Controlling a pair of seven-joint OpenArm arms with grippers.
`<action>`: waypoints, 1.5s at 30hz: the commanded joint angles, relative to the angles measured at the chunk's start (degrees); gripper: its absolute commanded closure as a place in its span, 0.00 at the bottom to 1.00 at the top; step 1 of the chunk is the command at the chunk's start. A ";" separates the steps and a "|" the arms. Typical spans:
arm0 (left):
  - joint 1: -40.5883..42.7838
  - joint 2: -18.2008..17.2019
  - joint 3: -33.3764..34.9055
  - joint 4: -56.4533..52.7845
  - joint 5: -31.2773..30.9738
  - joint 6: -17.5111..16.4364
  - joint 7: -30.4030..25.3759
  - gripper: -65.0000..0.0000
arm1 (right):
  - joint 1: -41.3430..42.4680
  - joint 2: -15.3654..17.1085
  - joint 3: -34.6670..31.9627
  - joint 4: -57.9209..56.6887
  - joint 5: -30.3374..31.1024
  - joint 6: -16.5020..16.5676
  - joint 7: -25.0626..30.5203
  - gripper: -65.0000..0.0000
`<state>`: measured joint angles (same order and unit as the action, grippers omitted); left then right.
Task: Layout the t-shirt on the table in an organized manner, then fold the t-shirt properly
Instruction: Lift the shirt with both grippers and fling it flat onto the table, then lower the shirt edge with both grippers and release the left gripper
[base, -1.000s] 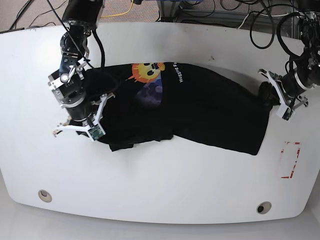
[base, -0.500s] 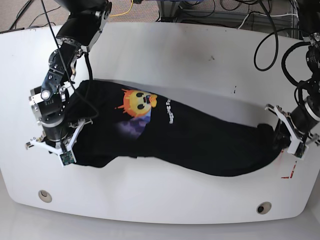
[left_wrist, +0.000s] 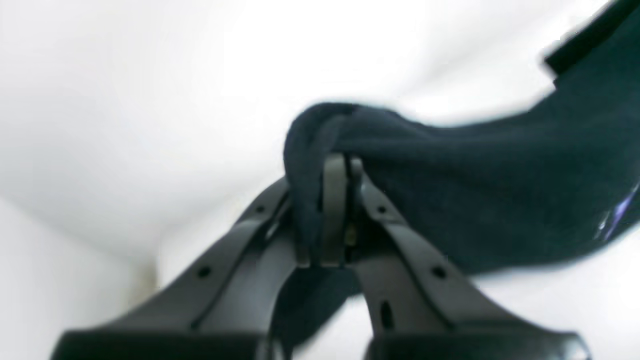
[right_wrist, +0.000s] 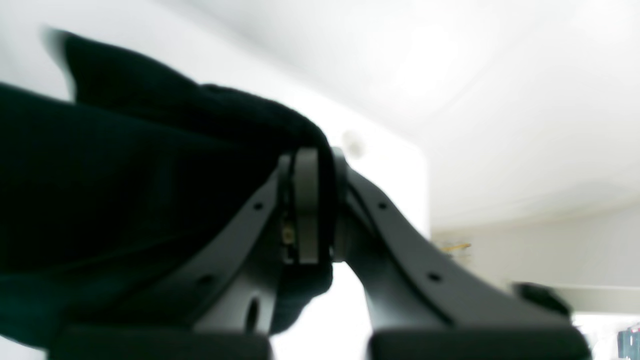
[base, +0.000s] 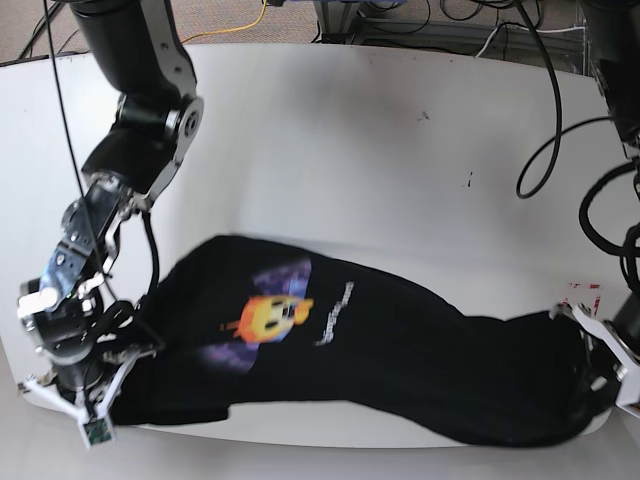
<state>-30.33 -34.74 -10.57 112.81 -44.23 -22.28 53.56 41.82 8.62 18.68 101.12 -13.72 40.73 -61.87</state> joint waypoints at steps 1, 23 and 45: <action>-8.05 -1.35 -0.82 0.37 -0.56 1.58 -2.09 1.00 | 9.65 3.47 -2.46 -1.30 -0.39 -0.73 -1.91 1.00; -12.35 1.55 0.85 -0.51 -0.83 1.49 0.90 1.00 | -3.89 9.53 1.41 15.14 9.36 -0.73 -13.96 1.00; 39.43 4.10 -3.28 -0.95 -0.56 1.40 -1.65 1.00 | -52.59 -5.24 13.89 12.24 20.35 -0.73 8.90 1.00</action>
<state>7.20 -30.15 -13.04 111.04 -44.16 -20.86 54.00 -9.96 3.16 32.25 114.06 6.48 40.53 -55.81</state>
